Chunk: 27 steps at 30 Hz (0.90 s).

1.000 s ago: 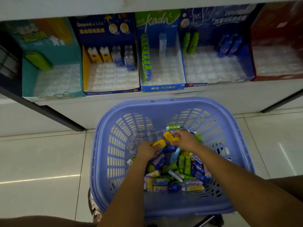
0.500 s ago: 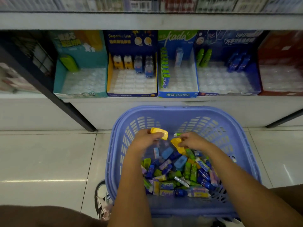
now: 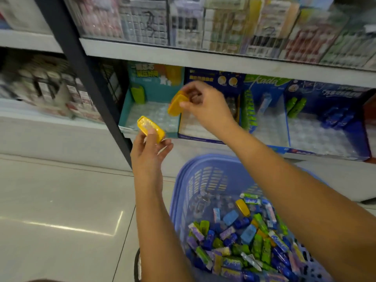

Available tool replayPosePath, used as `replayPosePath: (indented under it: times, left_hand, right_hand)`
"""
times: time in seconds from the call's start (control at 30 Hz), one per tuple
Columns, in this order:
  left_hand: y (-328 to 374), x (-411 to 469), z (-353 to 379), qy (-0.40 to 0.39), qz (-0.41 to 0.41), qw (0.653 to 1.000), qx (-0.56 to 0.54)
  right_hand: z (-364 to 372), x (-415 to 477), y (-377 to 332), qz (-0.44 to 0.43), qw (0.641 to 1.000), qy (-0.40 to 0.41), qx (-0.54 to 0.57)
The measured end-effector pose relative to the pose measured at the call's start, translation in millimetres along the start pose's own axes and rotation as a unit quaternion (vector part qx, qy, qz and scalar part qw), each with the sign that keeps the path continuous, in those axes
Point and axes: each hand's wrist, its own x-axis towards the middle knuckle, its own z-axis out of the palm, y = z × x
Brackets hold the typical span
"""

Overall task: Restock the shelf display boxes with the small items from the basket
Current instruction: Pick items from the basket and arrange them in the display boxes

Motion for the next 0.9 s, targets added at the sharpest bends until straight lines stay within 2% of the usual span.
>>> replayPosePath:
  times: [0.17, 0.23, 0.37, 0.57, 0.67, 0.73, 0.83, 0.9]
  left_hand:
    - [-2.1, 10.7, -19.1, 0.021, 0.0, 1.0, 0.004]
    - [-4.3, 15.0, -24.4, 0.02, 0.005, 1.0, 0.015]
    - [-7.7, 22.1, -24.6, 0.012, 0.004, 1.0, 0.019]
    - [-11.3, 30.4, -24.1, 0.015, 0.012, 0.998, 0.055]
    - [-10.6, 32.7, -24.5, 0.02, 0.015, 0.997, 0.078]
    - [-9.0, 32.1, -24.8, 0.021, 0.015, 0.996, 0.088]
    - [-6.7, 31.3, -26.3, 0.019, 0.011, 0.995, 0.1]
    - [-5.3, 31.5, -26.7, 0.02, 0.004, 0.995, 0.102]
  right_hand:
    - [54.5, 68.9, 5.6, -0.036, 0.981, -0.034, -0.186]
    - [64.8, 80.6, 10.8, -0.054, 0.977, -0.037, -0.202]
    - [70.6, 93.3, 21.3, -0.025, 0.985, -0.05, -0.166]
    - [81.9, 96.6, 23.3, -0.084, 0.966, -0.106, -0.22]
    - [83.5, 99.2, 20.4, -0.087, 0.964, -0.094, -0.231]
    - [82.9, 101.5, 18.8, -0.103, 0.953, -0.091, -0.269]
    - [81.7, 108.0, 13.8, -0.106, 0.93, -0.127, -0.329]
    - [80.3, 110.5, 9.4, -0.101, 0.926, -0.133, -0.338]
